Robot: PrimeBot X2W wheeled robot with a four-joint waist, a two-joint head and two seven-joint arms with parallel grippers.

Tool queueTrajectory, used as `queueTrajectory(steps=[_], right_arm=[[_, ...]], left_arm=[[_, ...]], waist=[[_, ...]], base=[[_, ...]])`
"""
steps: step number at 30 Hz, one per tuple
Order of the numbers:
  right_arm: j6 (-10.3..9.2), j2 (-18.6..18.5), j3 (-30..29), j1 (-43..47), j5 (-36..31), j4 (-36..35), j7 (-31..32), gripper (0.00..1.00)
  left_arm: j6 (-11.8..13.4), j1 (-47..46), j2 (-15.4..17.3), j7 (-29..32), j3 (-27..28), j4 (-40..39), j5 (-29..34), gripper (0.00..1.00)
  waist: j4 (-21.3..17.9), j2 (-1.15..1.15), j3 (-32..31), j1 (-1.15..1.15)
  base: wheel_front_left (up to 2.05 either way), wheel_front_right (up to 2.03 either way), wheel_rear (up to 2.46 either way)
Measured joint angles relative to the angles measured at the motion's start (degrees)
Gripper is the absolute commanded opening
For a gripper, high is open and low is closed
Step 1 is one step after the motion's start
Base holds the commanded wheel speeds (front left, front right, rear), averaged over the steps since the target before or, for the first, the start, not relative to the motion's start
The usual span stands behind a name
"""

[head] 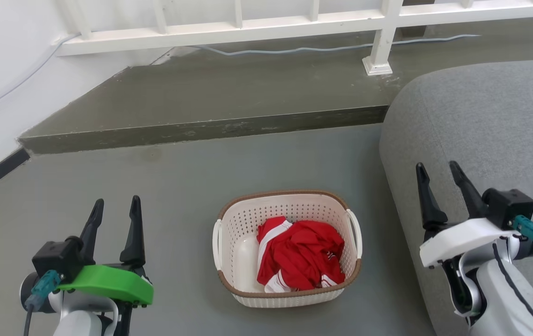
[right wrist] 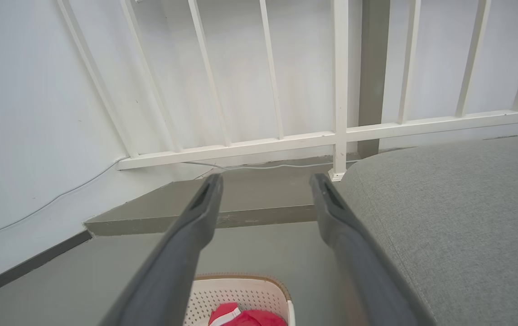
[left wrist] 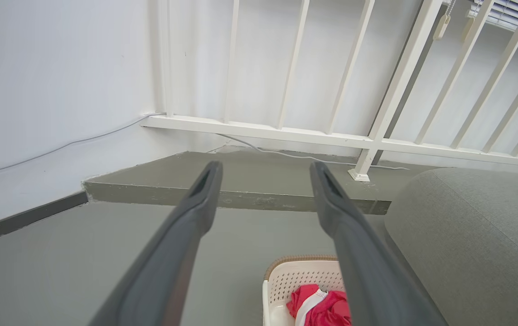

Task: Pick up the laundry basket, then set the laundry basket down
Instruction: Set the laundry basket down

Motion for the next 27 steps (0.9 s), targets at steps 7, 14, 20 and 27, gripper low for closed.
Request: queueTrajectory(steps=[7,14,20,27], right_arm=[[0.09,0.38,-0.13,1.66,-0.96,-1.25,0.0,1.0],[0.11,0.73,-0.78,2.69,-1.55,-2.14,0.0,1.0],[0.54,0.83,-1.26,2.98,-2.42,-2.83,0.0,1.0],[0.6,1.24,-1.52,3.93,-2.96,-3.32,0.0,1.0]], left_arm=[[-0.01,1.81,-0.54,0.0,0.85,-1.6,0.57,1.0],[-0.02,2.31,-0.86,0.0,1.36,-2.79,1.18,1.0],[-0.1,3.28,-1.22,0.0,1.36,-2.89,2.47,1.0],[-0.55,4.08,-1.63,0.0,1.38,-3.0,3.27,1.0]], waist=[[-0.36,0.0,0.18,0.0],[-0.45,0.0,0.18,0.0],[-0.23,0.0,0.13,0.0],[0.05,0.0,-0.04,0.0]], base=[[0.0,0.0,0.0],[0.0,0.0,0.0],[0.0,0.0,0.0],[0.0,0.0,0.0]])
